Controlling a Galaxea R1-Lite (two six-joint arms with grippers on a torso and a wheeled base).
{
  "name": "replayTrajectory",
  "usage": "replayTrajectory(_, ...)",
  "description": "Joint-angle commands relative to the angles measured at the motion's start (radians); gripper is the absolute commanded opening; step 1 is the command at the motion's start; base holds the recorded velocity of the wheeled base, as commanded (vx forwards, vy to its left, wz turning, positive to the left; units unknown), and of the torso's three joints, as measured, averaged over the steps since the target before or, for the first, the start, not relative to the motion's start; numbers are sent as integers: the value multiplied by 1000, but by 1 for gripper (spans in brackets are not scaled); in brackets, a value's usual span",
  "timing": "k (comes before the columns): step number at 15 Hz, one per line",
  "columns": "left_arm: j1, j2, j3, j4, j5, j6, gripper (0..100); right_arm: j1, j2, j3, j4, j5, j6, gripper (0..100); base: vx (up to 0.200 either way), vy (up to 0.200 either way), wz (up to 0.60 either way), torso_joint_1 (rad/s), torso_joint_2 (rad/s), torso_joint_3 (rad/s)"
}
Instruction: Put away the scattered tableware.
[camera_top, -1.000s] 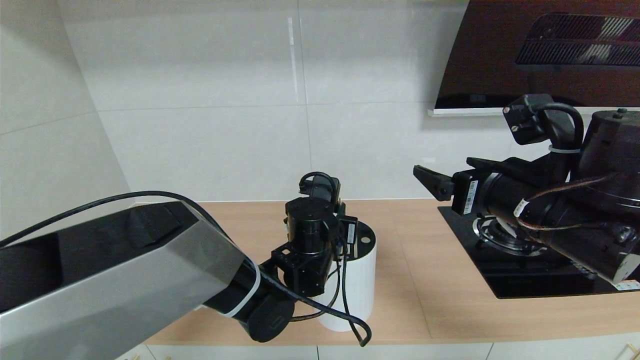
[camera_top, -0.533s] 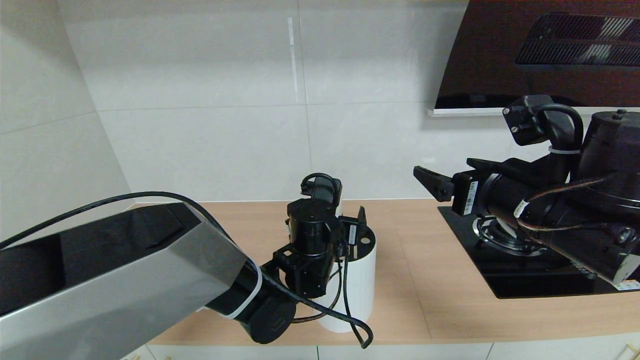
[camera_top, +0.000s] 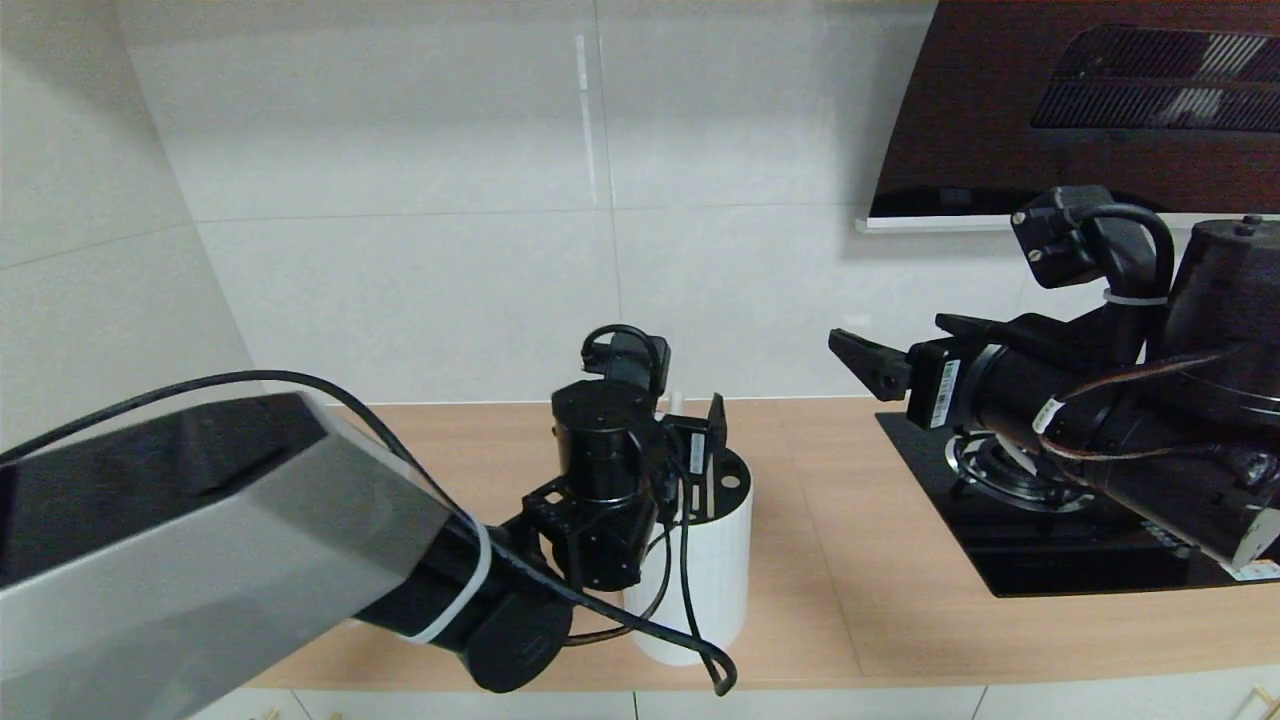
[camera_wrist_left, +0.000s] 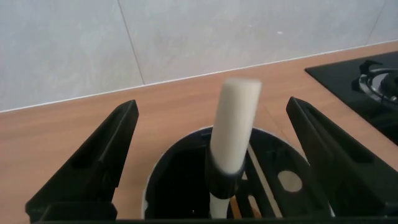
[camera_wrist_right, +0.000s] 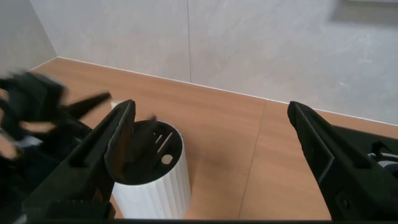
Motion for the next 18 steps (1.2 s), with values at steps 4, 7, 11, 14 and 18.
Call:
replayTrajectory(4, 0, -611, 245, 73, -333, -4, 100, -35, -34, -3, -5, 17, 1, 100, 0, 0, 0, 0, 0, 0)
replayTrajectory(7, 61, -812, 318, 254, -331, -7, 100, -121, -136, 66, -5, 26, 3, 100, 0, 0, 0, 0, 0, 0)
replayTrajectory(11, 205, -1213, 493, 501, -330, -3, 100, -271, -494, 356, -4, 109, 3, 100, 0, 0, 0, 0, 0, 0)
replayTrajectory(14, 326, -1440, 542, 721, -351, -4, 100, -351, -806, 519, 80, 187, 0, 100, 0, 0, 0, 0, 0, 0)
replayTrajectory(18, 446, -1723, 614, 886, -403, -4, 100, -480, -1196, 477, 475, 185, -7, 100, 0, 0, 0, 0, 0, 0)
